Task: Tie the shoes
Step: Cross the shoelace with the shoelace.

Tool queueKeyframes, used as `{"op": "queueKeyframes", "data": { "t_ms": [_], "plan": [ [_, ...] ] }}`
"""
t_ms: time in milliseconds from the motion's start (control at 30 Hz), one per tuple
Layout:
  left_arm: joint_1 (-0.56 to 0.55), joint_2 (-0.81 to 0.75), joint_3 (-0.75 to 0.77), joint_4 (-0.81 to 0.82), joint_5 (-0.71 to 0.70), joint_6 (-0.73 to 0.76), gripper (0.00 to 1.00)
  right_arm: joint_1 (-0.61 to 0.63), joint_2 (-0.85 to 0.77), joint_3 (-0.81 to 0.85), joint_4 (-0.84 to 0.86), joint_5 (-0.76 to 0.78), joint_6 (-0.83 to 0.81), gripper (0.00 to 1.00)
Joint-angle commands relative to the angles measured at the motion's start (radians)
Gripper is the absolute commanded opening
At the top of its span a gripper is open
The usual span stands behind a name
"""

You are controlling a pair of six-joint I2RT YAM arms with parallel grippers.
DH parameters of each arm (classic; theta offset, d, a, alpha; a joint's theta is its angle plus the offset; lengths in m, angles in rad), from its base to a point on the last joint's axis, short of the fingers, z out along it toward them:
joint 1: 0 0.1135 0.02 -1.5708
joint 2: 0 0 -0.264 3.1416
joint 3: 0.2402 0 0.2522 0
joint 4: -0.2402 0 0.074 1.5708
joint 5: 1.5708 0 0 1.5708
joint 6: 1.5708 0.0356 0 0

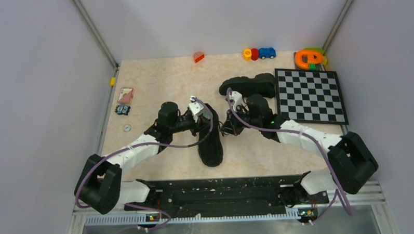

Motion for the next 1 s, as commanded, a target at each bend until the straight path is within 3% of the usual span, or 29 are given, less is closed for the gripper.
{"op": "queueKeyframes", "data": {
  "t_ms": [0,167,467,633,833,967],
  "plan": [
    [-0.004,-0.033,0.054,0.008,0.023,0.039,0.0,0.005,-0.132,0.159,-0.278,0.124,-0.076,0.0],
    [-0.006,-0.029,0.067,-0.019,0.02,0.05,0.0,0.0,-0.108,0.334,-0.557,0.184,-0.129,0.0],
    [-0.018,-0.026,0.077,-0.057,0.015,0.073,0.0,0.005,0.059,0.613,-0.797,0.424,-0.296,0.01],
    [-0.024,-0.024,0.078,-0.06,0.011,0.082,0.0,0.015,0.064,0.574,-0.597,0.453,-0.397,0.06],
    [-0.025,-0.023,0.076,-0.066,0.01,0.093,0.0,0.024,0.055,0.457,-0.292,0.306,-0.503,0.08],
    [-0.025,-0.016,0.079,-0.069,0.013,0.098,0.0,0.04,0.052,0.432,-0.206,0.294,-0.522,0.09]
  ]
}}
